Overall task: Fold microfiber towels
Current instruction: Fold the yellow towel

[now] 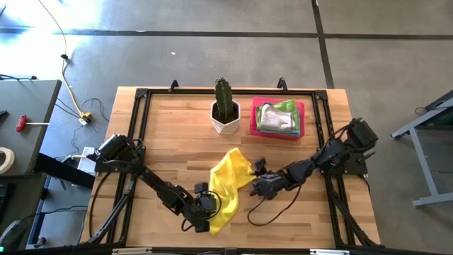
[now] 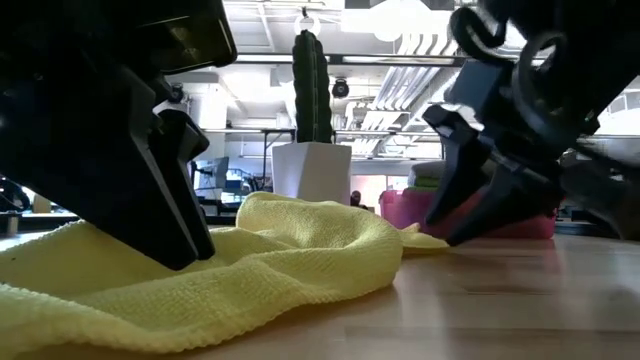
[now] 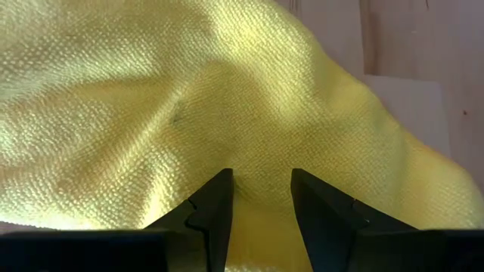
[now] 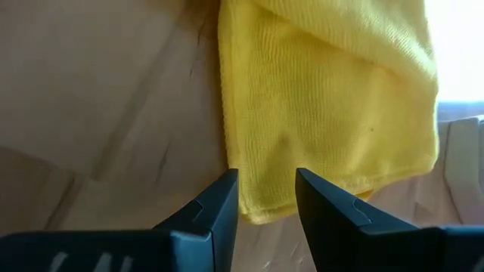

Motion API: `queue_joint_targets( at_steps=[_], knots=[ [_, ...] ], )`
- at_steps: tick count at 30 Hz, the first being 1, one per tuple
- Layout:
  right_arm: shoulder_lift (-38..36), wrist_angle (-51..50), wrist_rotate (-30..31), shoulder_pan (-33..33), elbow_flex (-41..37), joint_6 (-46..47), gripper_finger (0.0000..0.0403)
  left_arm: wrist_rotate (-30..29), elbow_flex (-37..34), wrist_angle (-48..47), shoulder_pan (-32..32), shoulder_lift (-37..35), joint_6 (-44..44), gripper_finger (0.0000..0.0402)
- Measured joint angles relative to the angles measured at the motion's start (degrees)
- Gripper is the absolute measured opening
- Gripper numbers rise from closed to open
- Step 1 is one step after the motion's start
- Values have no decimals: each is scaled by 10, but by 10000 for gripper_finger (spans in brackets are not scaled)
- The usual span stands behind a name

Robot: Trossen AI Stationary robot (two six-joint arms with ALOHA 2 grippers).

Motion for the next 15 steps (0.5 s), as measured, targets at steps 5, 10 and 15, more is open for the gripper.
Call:
queue_joint_targets(
  at_steps=[5,10,15],
  knots=[
    [0,-9,-16,-11,0,-15,126,-1,0,-1,0,0,7,126],
    [0,-9,-56,-13,0,-11,126,-2,0,-2,0,0,19,126],
    [0,-8,-72,-4,8,0,126,-3,0,-2,1,0,21,126]
  ],
)
